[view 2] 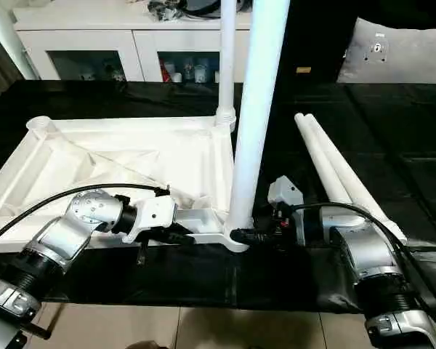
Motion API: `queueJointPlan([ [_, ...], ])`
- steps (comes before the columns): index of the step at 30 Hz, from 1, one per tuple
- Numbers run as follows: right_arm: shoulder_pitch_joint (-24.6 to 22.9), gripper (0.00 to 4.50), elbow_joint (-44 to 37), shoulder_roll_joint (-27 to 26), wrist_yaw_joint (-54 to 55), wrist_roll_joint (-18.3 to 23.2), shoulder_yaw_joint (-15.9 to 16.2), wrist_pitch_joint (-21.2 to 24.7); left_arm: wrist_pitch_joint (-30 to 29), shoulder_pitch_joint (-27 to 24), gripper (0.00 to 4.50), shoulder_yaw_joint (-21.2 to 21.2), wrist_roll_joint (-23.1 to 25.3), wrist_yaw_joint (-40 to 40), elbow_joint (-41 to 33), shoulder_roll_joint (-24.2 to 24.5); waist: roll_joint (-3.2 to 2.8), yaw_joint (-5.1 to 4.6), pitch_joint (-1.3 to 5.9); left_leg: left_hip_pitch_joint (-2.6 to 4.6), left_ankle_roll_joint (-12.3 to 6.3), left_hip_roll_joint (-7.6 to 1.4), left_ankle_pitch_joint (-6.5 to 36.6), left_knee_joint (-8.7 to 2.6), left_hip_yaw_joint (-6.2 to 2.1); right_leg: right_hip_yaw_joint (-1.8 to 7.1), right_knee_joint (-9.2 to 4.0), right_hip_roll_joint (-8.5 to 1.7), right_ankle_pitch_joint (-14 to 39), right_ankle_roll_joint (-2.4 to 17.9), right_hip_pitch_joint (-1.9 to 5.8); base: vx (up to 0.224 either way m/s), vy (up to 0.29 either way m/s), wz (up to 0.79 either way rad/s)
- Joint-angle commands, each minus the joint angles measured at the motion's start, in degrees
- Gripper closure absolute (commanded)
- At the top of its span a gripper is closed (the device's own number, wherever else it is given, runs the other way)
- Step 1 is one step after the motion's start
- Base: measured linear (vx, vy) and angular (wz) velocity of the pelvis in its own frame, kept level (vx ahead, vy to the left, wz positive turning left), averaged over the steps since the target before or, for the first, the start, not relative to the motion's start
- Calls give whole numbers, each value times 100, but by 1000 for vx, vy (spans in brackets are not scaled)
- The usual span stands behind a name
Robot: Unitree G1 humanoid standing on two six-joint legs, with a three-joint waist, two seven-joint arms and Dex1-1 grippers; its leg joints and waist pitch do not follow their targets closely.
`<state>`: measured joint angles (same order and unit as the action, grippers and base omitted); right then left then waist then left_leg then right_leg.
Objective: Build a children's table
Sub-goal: Rotate leg to tighten
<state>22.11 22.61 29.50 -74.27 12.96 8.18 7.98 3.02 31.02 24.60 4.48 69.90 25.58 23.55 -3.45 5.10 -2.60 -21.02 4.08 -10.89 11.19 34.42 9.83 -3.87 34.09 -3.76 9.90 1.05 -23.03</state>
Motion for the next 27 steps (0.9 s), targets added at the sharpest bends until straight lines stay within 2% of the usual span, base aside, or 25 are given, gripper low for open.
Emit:
queueJointPlan([
  [1,-102,179,-181,-65,-143,37,139,26,-61,-119,450,284,163,147,1,10,91,-14,372,29,-524,-229,910,-383,-41,238,-389,-414,1417,1216,308,0,0,0],
  [2,-201,181,-298,-130,-69,116,119,139,-318,-173,450,213,97,31,-110,-63,110,-19,374,27,-533,-232,885,-384,-39,238,-386,-412,1375,1225,309,0,0,0],
  [3,-201,181,-298,-130,-69,116,119,139,-318,-173,450,213,97,31,-110,-63,100,-11,375,31,-533,-240,847,-387,-41,245,-377,-412,1317,1229,311,0,0,0],
  [4,-236,183,-369,-270,240,129,97,399,-747,-227,450,135,8,-92,-294,-155,104,-18,376,25,-546,-246,807,-390,-42,248,-363,-414,1230,1258,312,0,0,0],
  [6,-232,184,-357,-370,468,84,90,498,-929,-244,450,100,-28,-167,-383,-217,122,-30,372,13,-555,-232,799,-390,-41,232,-373,-407,1272,1262,314,0,0,0],
  [7,-167,184,-242,-655,1134,-85,51,708,-1301,-241,450,2,-62,-458,-495,-414,94,-59,343,30,-498,-223,922,-406,-37,235,-407,-406,1563,1210,292,0,0,0],
  [8,-121,184,-168,-790,1402,-121,7,774,-1439,-225,450,-51,-92,-595,-522,-520,97,-86,318,29,-453,-220,1025,-428,-36,230,-431,-399,1769,1164,279,0,0,0],
  [9,-23,184,-14,-1065,1934,-169,-101,894,-1723,-176,450,-170,-161,-888,-555,-756,88,-128,289,62,-330,-199,1312,-440,-46,216,-495,-415,2360,1022,265,0,0,0],
  [10,18,184,47,-1182,2154,-177,-154,944,-1839,-148,450,-219,-195,-1010,-559,-864,97,-166,287,65,-252,-193,1387,-445,-58,214,-495,-418,2513,987,269,0,0,0],
  [12,148,187,234,-1568,2871,-187,-338,1082,-2170,-22,450,-367,-306,-1410,-521,-1258,129,-296,278,57,-127,-152,1574,-454,-94,185,-562,-424,2973,774,271,0,0,0],
  [13,236,188,361,-1797,3399,-274,-437,1118,-2264,98,450,-433,-306,-1713,-403,-1527,130,-343,280,79,-147,-134,1651,-443,-93,176,-597,-416,3092,692,257,0,0,0],
  [14,236,188,361,-1797,3399,-274,-437,1118,-2264,98,450,-433,-306,-1713,-403,-1527,84,-352,282,87,-151,-128,1663,-438,-97,177,-603,-416,3101,674,247,0,0,0],
  [16,333,188,521,-2089,4185,-437,-579,1176,-2318,246,450,-476,-200,-2134,-226,-1842,104,-393,289,72,-201,-126,1656,-442,-93,172,-620,-401,2998,670,243,0,0,0],
  [17,371,188,591,-2231,4570,-505,-655,1193,-2285,308,450,-467,-101,-2327,-132,-1963,86,-396,292,128,-227,-85,1721,-412,-75,162,-661,-395,3128,620,192,0,0,0],
  [18,375,188,597,-2299,4738,-515,-700,1168,-2261,332,450,-442,-42,-2373,-97,-2006,96,-395,292,119,-249,-85,1717,-416,-77,163,-673,-400,3155,596,198,0,0,0],
  [19,361,188,582,-2340,4839,-528,-738,1061,-2217,348,450,-429,0,-2404,-76,-2026,99,-389,298,84,-288,-95,1653,-435,-90,163,-664,-406,3117,562,221,0,0,0],
  [21,327,188,512,-2408,4947,-526,-830,970,-2169,369,450,-414,97,-2466,-58,-2034,77,-393,308,66,-298,-116,1621,-451,-98,169,-645,-403,2940,567,224,0,0,0],
  [22,309,153,473,-2417,4932,-504,-863,976,-2141,373,450,-409,134,-2484,-49,-2018,77,-390,317,56,-305,-118,1595,-453,-100,172,-634,-405,2839,590,237,0,0,0],
  [24,203,118,259,-2337,4887,-448,-954,900,-1967,386,450,-411,256,-2564,40,-1890,82,-373,333,37,-359,-150,1466,-462,-95,201,-577,-403,2318,753,250,0,0,0],
  [25,163,115,183,-2295,4850,-432,-973,895,-1870,393,450,-399,302,-2572,83,-1833,76,-350,343,34,-390,-154,1394,-460,-93,209,-554,-404,2091,815,263,0,0,0],
  [26,117,108,108,-2237,4811,-450,-968,843,-1765,407,450,-385,345,-2601,141,-1777,96,-345,354,27,-400,-154,1335,-452,-85,216,-534,-405,1960,856,270,0,0,0],
  [27,95,99,79,-2208,4808,-476,-961,811,-1727,414,450,-381,362,-2615,167,-1757,77,-300,375,62,-428,-163,1199,-428,-65,231,-510,-408,1674,963,248,0,0,0],
])
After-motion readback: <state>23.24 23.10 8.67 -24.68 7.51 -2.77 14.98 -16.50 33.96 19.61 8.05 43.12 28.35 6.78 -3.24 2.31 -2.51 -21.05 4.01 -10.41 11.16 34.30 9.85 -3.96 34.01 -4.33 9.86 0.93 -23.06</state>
